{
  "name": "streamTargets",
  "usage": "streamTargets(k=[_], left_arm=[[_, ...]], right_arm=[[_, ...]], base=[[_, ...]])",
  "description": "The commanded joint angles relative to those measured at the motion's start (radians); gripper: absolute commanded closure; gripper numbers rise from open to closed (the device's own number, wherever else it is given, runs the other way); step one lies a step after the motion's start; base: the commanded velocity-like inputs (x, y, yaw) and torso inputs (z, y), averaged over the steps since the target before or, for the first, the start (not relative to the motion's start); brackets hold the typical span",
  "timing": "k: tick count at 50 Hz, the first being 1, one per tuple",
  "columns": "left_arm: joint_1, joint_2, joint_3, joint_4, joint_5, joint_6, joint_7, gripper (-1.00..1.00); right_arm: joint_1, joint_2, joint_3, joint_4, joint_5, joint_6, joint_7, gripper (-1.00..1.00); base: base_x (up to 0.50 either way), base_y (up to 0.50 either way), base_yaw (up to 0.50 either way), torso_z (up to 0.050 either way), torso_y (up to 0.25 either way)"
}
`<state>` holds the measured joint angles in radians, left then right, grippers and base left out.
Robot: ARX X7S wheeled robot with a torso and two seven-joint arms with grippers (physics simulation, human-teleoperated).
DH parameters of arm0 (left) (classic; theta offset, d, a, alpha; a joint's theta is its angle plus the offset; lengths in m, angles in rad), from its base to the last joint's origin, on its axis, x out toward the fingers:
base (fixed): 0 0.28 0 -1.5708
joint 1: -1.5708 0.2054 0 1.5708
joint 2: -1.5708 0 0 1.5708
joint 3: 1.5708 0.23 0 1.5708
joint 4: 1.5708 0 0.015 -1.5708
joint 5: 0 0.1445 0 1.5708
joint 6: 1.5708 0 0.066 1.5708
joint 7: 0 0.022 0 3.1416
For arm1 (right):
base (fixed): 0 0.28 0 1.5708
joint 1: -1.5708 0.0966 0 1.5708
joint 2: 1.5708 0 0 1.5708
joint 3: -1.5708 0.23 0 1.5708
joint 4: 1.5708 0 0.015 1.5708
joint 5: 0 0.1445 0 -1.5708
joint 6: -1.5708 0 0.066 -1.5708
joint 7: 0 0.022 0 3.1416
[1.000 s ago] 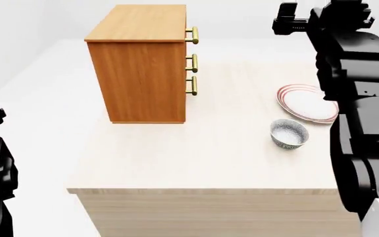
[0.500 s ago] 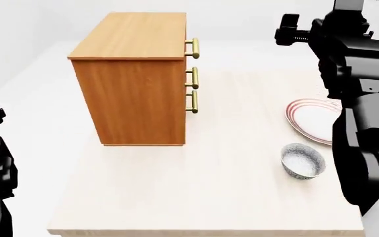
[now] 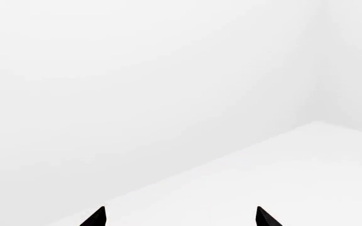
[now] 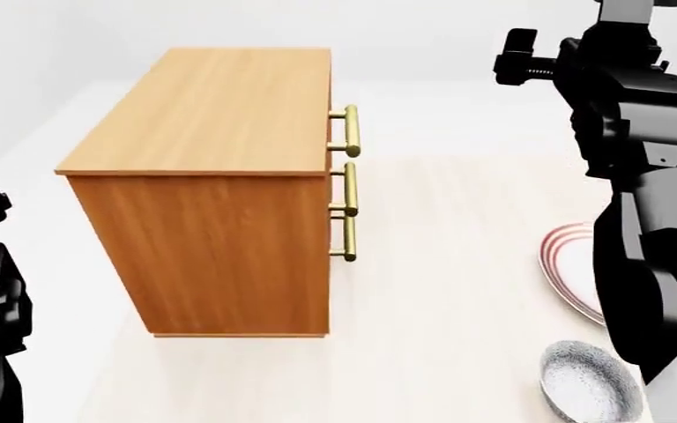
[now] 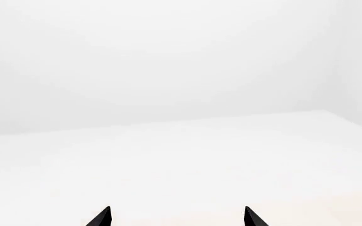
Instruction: Open the top drawer of the cabinet and put the bowl in it.
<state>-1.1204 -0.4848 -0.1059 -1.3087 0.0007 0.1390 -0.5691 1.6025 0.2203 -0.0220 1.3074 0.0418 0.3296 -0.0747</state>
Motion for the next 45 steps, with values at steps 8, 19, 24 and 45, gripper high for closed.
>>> streamTargets(k=[8,19,24,45], left_arm=[[0.000,-0.002,0.006,0.000,0.002,-0.002,0.000,-1.00],[-0.002,-0.001,0.011,0.000,0.000,-0.007,-0.002,-1.00],[-0.002,-0.001,0.011,0.000,-0.001,-0.007,-0.002,-1.00],[-0.005,-0.001,0.009,0.000,-0.002,-0.014,0.002,-1.00]], right_arm=[[-0.002,0.003,0.024,0.001,-0.018,0.000,-0.002,-1.00],[-0.001,0.006,0.034,0.001,-0.022,0.007,-0.003,-1.00],[-0.001,0.009,0.043,0.001,-0.020,0.010,0.002,-1.00],[-0.041,0.003,0.669,0.000,0.313,0.265,-0.117,-1.00]], base=[[0.50,0.00,0.00,0.000,0.000],[0.50,0.00,0.00,0.000,0.000],[0.50,0.00,0.00,0.000,0.000],[0.02,0.00,0.00,0.000,0.000]])
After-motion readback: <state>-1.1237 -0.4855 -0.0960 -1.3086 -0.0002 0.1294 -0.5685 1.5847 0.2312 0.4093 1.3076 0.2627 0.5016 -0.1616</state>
